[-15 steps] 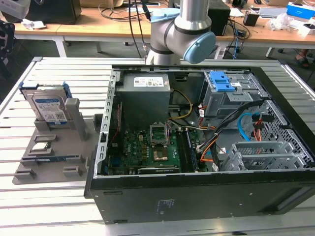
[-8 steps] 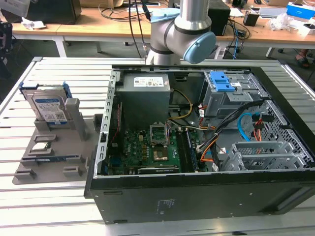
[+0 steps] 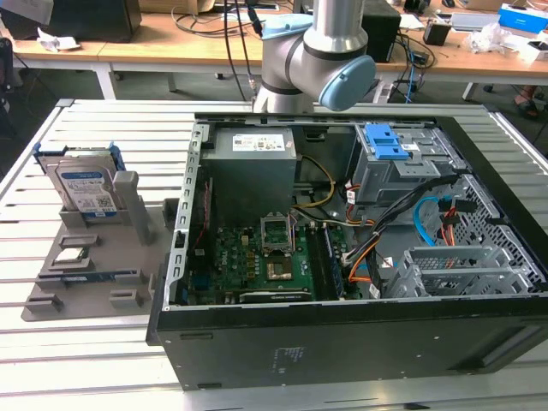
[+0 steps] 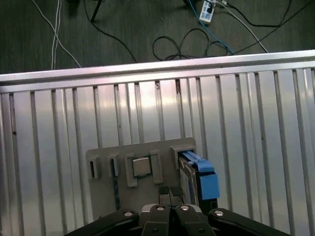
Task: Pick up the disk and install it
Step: 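Pick up the disk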
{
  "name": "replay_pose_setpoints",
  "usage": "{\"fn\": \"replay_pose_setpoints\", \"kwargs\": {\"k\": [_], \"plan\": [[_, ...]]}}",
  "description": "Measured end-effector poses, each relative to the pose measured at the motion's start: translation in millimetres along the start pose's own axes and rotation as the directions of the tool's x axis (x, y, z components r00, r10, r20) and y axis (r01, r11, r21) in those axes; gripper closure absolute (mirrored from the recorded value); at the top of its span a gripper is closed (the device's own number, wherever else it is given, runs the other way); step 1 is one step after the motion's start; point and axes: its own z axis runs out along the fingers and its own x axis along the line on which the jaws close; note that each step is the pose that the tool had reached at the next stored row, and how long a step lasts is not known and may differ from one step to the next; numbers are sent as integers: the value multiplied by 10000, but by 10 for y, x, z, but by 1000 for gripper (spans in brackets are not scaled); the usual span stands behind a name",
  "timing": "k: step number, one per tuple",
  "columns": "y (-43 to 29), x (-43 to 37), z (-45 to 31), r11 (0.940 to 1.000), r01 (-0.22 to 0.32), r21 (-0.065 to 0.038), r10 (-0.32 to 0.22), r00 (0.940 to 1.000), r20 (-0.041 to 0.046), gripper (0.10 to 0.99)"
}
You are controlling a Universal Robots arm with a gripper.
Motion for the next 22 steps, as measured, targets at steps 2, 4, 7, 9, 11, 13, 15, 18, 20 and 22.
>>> {"fn": "replay_pose_setpoints", "kwargs": {"k": [2,4,7,9,11,13,15,18,20,22], "plan": [[0,0,0,10000,20,0,-20,10000,-2,980],[0,0,0,10000,28,0,-28,10000,-2,980],[0,0,0,10000,35,-1,-35,10000,-2,973],[0,0,0,10000,39,-1,-39,10000,-2,851],[0,0,0,10000,45,-1,-45,10000,-3,729],[0,0,0,10000,50,0,-50,10000,-3,729],[0,0,0,10000,55,-1,-55,10000,-3,612],[0,0,0,10000,61,-2,-61,10000,-3,486],[0,-31,1,10000,61,-2,-61,10000,-4,486],[1,-84,2,10000,61,-1,-61,10000,-3,486]]}}
